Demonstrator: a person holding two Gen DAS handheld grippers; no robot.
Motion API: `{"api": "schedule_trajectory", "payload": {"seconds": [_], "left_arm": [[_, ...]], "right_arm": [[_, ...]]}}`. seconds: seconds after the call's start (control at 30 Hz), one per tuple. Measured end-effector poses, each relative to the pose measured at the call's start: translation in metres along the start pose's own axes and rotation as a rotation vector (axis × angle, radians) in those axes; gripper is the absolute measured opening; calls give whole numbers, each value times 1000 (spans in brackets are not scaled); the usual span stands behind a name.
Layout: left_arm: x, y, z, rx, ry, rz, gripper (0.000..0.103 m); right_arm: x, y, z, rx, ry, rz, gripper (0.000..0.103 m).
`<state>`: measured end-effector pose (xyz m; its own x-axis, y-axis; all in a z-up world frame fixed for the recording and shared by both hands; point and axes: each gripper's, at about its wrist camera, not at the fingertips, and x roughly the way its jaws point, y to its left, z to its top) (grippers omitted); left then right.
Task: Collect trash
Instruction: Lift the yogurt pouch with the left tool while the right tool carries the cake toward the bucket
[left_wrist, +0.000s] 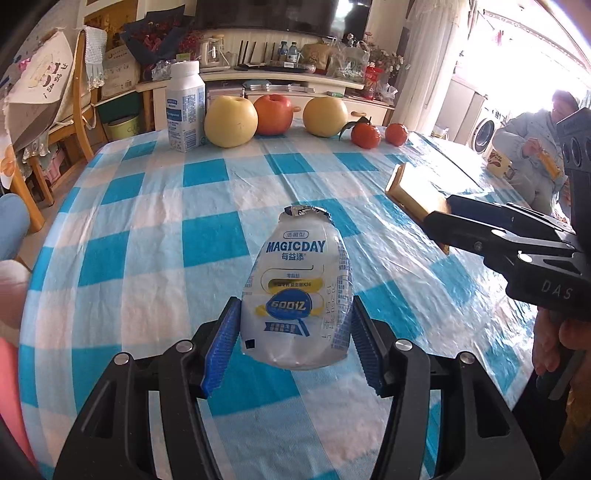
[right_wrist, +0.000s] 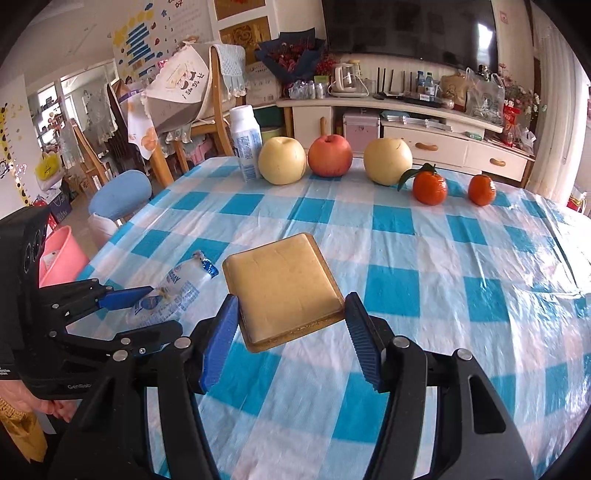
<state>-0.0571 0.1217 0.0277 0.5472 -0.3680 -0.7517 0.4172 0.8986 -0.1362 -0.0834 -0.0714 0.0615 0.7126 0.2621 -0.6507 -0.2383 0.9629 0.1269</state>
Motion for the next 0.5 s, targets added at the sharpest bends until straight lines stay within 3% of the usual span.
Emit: {"api": "schedule_trajectory", "payload": {"seconds": [0.5], "left_arm": [[-38, 4, -22, -11, -39, 3, 59]], "right_arm": [[-27, 25, -23, -19, 4, -8, 60]]}}
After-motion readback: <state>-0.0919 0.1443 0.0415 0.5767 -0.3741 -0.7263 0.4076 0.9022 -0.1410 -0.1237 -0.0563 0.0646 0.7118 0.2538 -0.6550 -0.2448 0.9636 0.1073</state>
